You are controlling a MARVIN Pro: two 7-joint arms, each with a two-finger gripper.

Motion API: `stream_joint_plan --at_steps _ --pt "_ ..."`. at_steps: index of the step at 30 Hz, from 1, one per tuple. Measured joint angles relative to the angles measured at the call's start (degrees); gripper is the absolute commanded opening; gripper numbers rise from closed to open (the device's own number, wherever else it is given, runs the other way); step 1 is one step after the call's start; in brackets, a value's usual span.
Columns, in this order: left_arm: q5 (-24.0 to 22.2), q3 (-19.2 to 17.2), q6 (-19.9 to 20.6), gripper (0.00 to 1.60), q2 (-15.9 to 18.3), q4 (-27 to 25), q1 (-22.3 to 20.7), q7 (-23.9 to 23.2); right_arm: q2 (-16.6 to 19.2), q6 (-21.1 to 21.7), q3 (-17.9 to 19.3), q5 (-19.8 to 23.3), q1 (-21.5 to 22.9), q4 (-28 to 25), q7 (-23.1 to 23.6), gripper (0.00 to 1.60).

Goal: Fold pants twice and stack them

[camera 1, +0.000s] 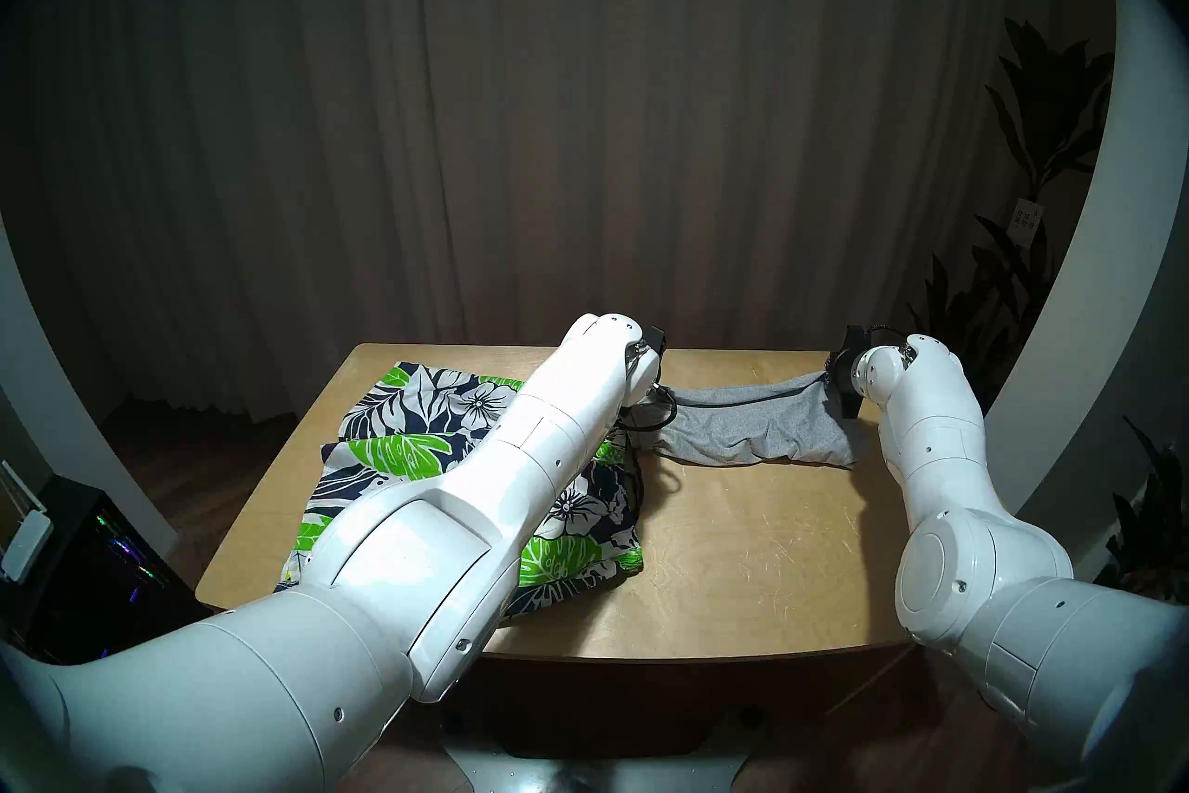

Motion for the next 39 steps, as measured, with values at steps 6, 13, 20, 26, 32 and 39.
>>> stream_joint_plan --at_steps 6,13,20,26,32,39 --pt "0.38 -0.01 -0.28 1.6 -0.59 1.08 -0.85 -1.18 0.24 -1.05 0.0 -0.13 1.64 3.04 1.31 1.6" --pt "0.96 -0.01 -0.68 1.6 -1.01 1.26 -1.42 -2.88 0.53 -2.59 0.14 -0.07 3.97 8.12 3.79 1.6" --pt "1.49 -0.01 -1.0 1.6 -1.04 1.09 -1.48 -3.94 0.58 -3.43 0.16 0.28 5.85 11.12 5.9 1.6" --pt "1.96 -0.05 -1.33 1.6 -0.78 0.25 -1.27 -4.9 0.58 -4.1 -0.3 0.41 7.82 13.13 7.96 1.6" --pt "2.39 -0.07 -1.58 1.6 0.22 -1.48 -0.57 -5.65 0.65 -4.73 -1.16 0.15 9.52 15.89 10.58 1.6" --pt "3.42 0.26 -2.13 1.6 2.12 -4.58 1.23 -7.16 0.7 -5.31 -2.05 -0.55 11.17 18.74 14.27 1.6"
